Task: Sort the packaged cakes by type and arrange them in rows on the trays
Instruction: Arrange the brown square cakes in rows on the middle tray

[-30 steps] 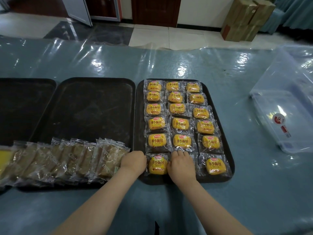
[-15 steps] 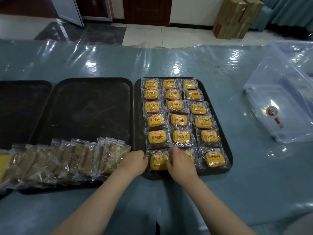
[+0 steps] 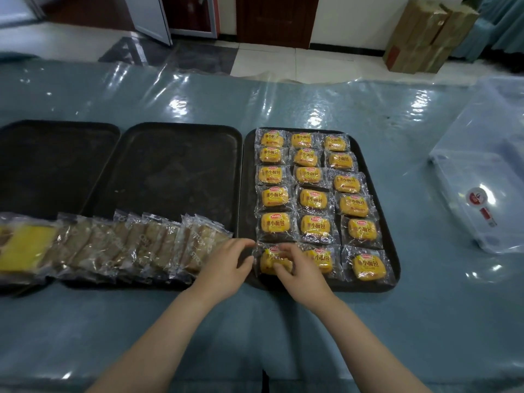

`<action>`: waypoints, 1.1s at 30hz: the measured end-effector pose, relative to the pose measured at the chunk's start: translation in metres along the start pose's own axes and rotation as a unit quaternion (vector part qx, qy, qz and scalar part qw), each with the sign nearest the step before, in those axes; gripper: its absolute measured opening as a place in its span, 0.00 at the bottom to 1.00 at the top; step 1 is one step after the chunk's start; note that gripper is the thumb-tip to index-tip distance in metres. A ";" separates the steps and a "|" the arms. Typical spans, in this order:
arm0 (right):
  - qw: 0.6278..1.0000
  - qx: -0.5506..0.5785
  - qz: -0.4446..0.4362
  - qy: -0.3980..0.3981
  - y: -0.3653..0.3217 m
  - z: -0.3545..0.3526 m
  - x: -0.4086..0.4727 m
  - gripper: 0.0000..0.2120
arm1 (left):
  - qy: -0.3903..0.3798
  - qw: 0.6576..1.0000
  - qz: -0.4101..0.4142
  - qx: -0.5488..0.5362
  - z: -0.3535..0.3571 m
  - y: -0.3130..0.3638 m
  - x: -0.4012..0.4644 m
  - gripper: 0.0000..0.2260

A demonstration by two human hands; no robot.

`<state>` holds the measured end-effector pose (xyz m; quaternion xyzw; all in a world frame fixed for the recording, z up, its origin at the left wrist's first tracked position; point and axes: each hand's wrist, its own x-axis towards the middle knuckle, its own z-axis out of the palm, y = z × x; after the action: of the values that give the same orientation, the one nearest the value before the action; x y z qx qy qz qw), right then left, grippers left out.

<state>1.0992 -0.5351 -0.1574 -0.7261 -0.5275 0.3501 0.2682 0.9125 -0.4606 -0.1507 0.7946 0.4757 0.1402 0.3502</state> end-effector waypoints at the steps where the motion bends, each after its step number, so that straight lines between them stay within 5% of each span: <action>1: 1.000 0.004 -0.002 -0.007 0.000 0.001 -0.001 0.19 | 0.011 1.000 -0.002 -0.004 -0.001 0.000 -0.004 0.16; 9: 0.998 0.007 -0.019 -0.067 -0.005 0.016 -0.006 0.17 | 0.111 0.994 -0.009 -0.010 -0.008 -0.015 -0.030 0.14; 19: 0.997 0.003 -0.008 -0.076 -0.040 0.053 0.004 0.19 | 0.149 0.988 -0.044 -0.020 -0.049 -0.052 -0.035 0.13; 33: 0.992 0.013 0.036 0.120 -0.128 0.151 0.033 0.22 | 0.037 0.999 -0.015 0.010 -0.173 -0.149 -0.033 0.14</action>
<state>0.9122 -0.4621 -0.1603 -0.7778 -0.4602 0.2771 0.3263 0.7022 -0.3705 -0.1261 0.7850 0.5017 0.1591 0.3267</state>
